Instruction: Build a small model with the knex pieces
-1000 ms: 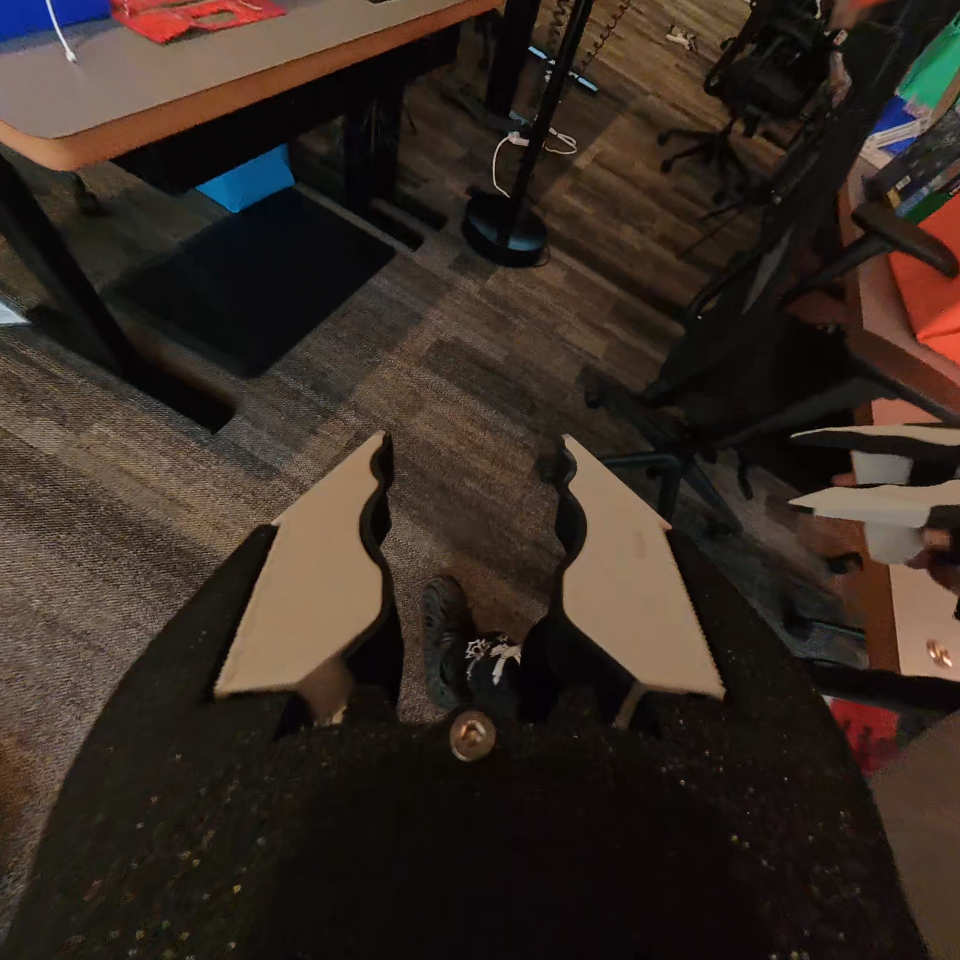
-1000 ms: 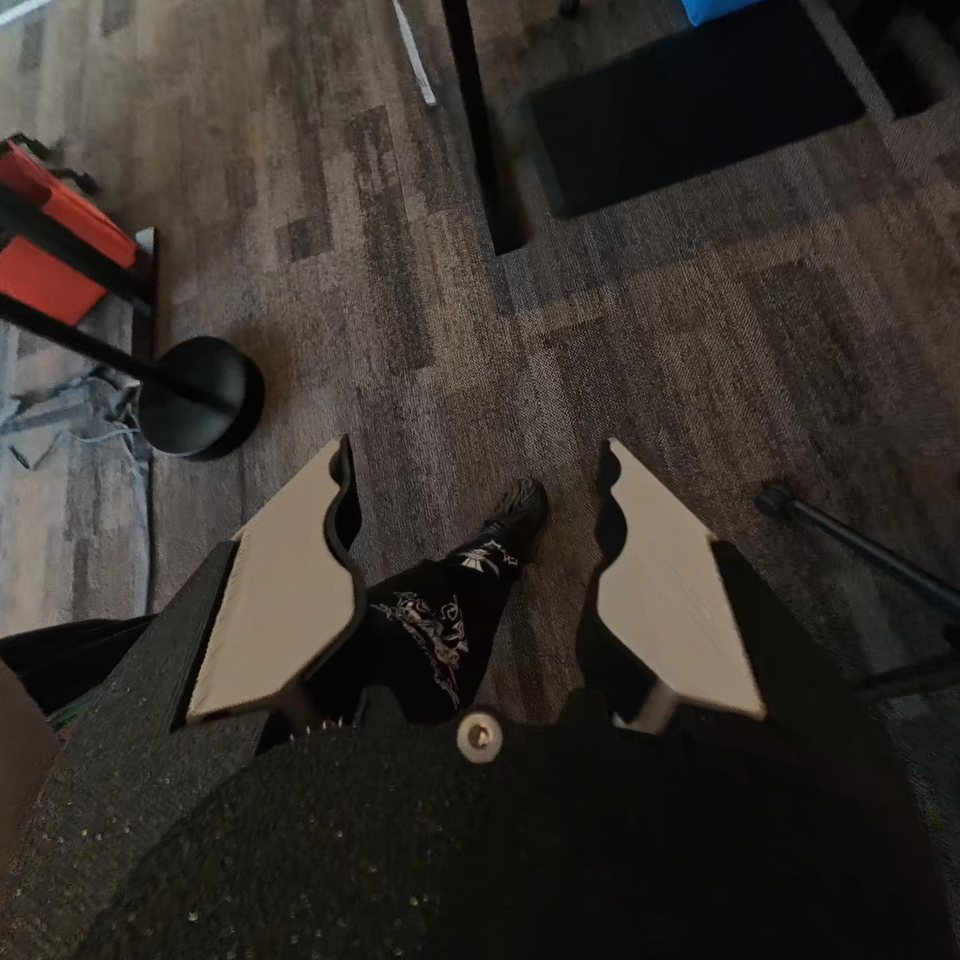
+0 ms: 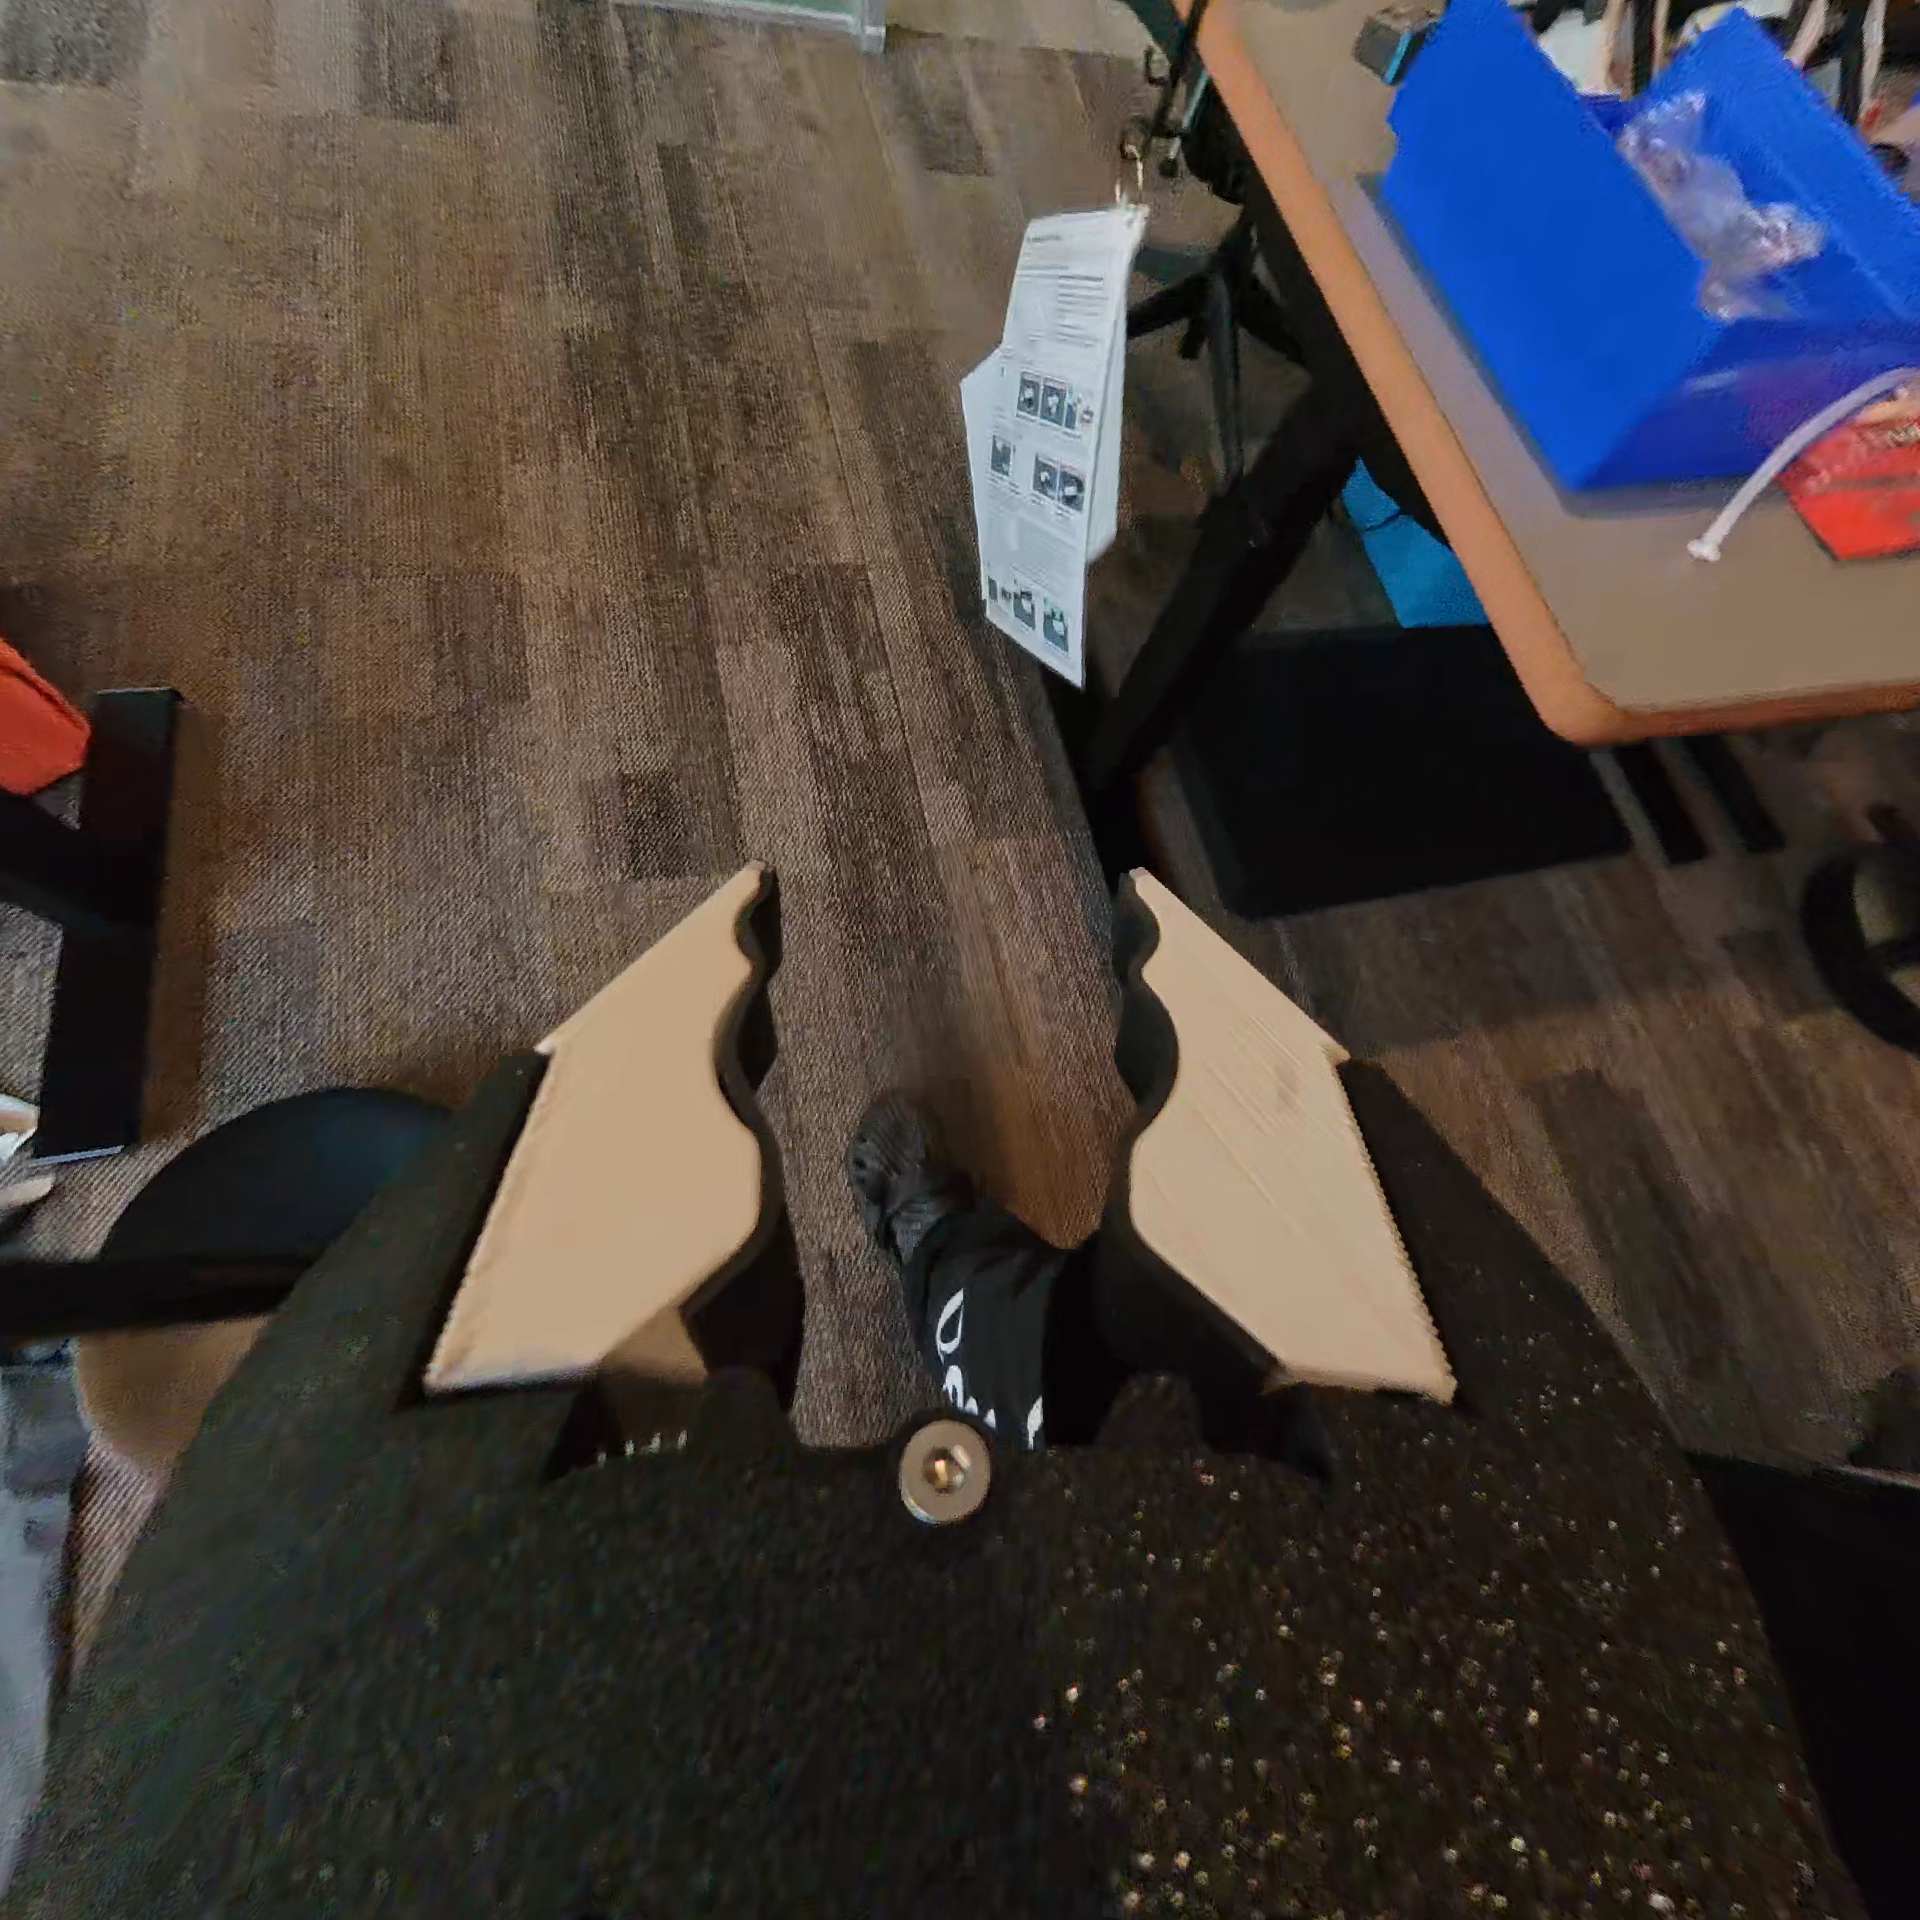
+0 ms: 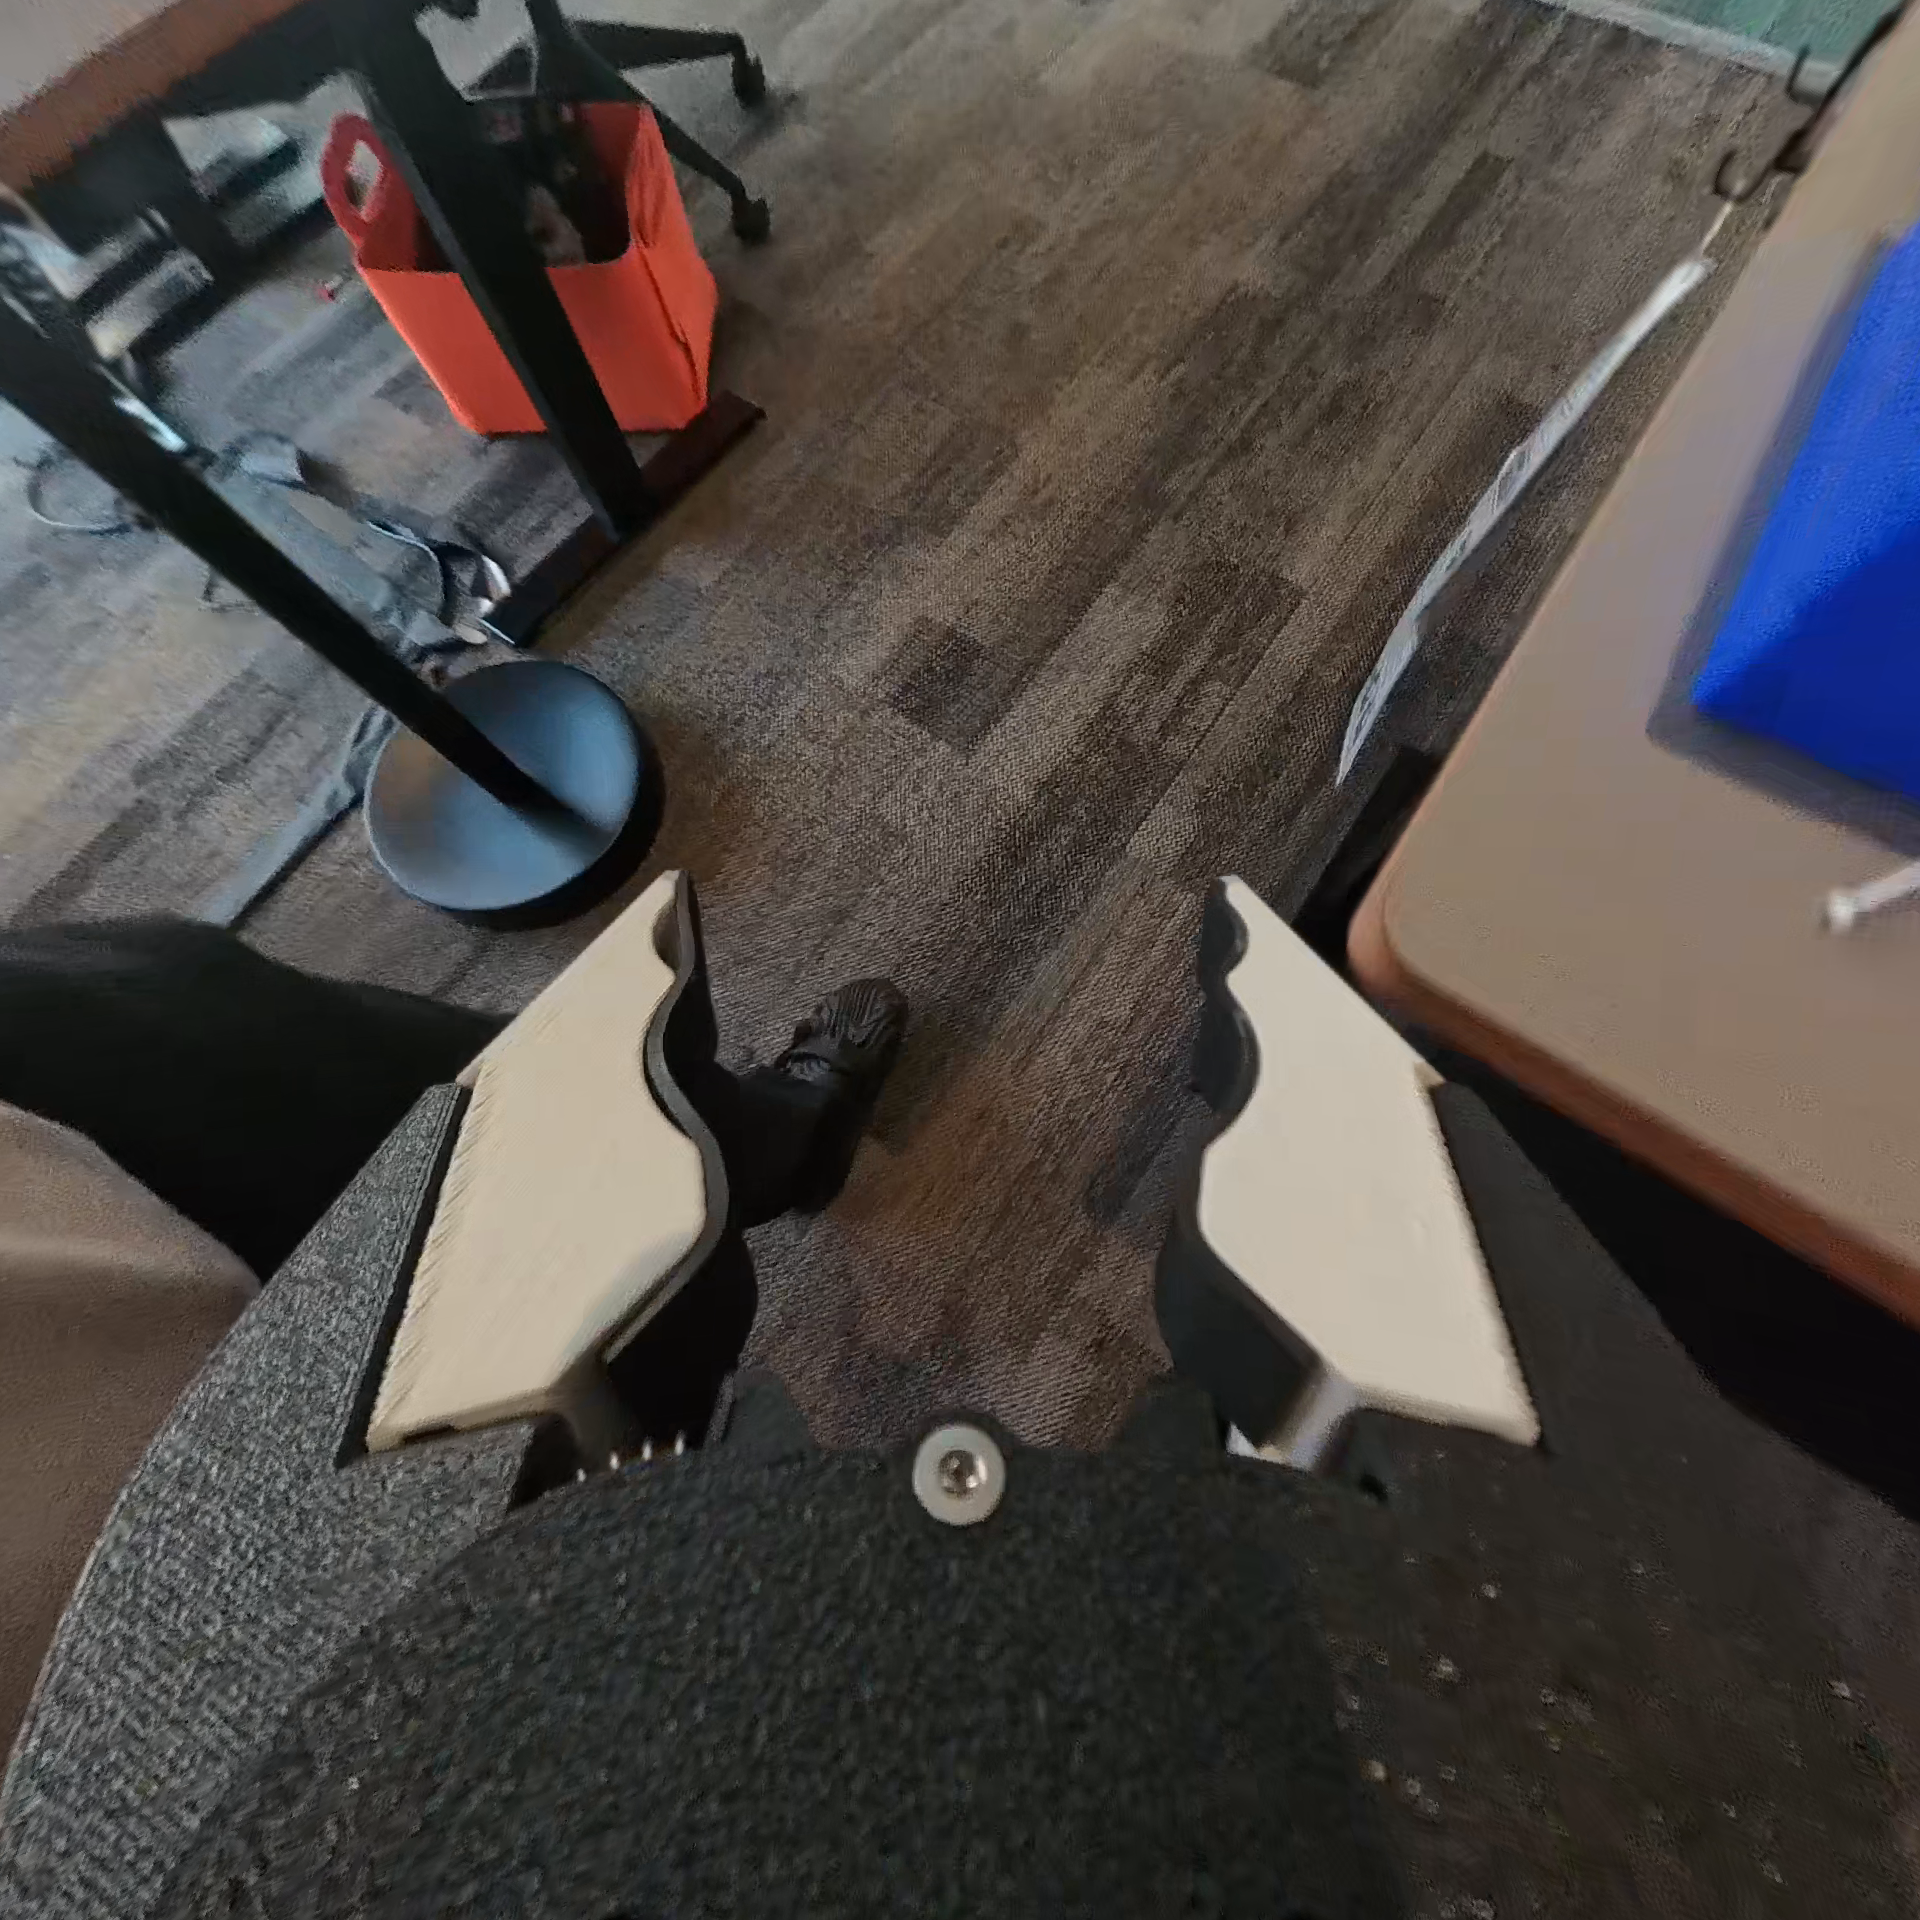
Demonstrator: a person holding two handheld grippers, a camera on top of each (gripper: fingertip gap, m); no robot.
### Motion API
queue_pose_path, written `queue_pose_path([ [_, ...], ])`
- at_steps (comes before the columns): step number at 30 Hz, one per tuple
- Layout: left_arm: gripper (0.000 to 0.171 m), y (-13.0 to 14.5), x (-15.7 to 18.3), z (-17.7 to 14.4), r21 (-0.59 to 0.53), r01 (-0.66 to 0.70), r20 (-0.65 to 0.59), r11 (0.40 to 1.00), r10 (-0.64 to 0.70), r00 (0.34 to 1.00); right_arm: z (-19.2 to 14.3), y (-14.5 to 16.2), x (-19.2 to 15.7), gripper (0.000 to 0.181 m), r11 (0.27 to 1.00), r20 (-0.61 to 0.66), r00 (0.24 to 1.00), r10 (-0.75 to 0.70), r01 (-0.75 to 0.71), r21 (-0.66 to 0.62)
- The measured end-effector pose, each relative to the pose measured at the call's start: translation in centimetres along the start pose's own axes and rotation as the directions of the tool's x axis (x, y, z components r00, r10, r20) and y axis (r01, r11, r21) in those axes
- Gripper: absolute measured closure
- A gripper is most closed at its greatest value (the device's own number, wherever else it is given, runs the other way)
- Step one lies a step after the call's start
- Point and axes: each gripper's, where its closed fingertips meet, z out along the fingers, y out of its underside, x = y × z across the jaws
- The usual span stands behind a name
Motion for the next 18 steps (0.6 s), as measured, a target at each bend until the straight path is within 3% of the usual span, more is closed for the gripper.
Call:
queue_pose_path([
  [2,0.109,-4.5,-2.5,4.3,0.014,-0.018,-0.022,1.0,0.019,1.0,4.0,-4.3,0.6,0.086,1.0,0.007,1.0,0.012,-0.011,-0.016],
  [6,0.111,-16.3,-7.0,10.6,0.125,-0.117,-0.05,0.985,0.124,0.991,12.0,-14.8,2.0,0.086,0.999,0.034,0.999,-0.043,0.043,0.011],
  [10,0.111,-25.7,-10.9,16.6,0.178,-0.185,-0.077,0.967,0.201,0.976,19.8,-22.8,4.9,0.086,0.999,0.06,0.998,-0.028,0.026,0.033],
  [13,0.11,-30.4,-14.2,21.0,0.185,-0.211,-0.061,0.96,0.225,0.972,25.9,-27.0,7.8,0.086,1.0,0.06,0.998,-0.008,0.006,0.03],
  [18,0.11,-33.7,-22.5,29.7,0.118,-0.121,-0.016,0.986,0.124,0.992,38.2,-33.0,14.4,0.086,0.999,0.053,0.998,0.035,-0.035,-0.001],
])
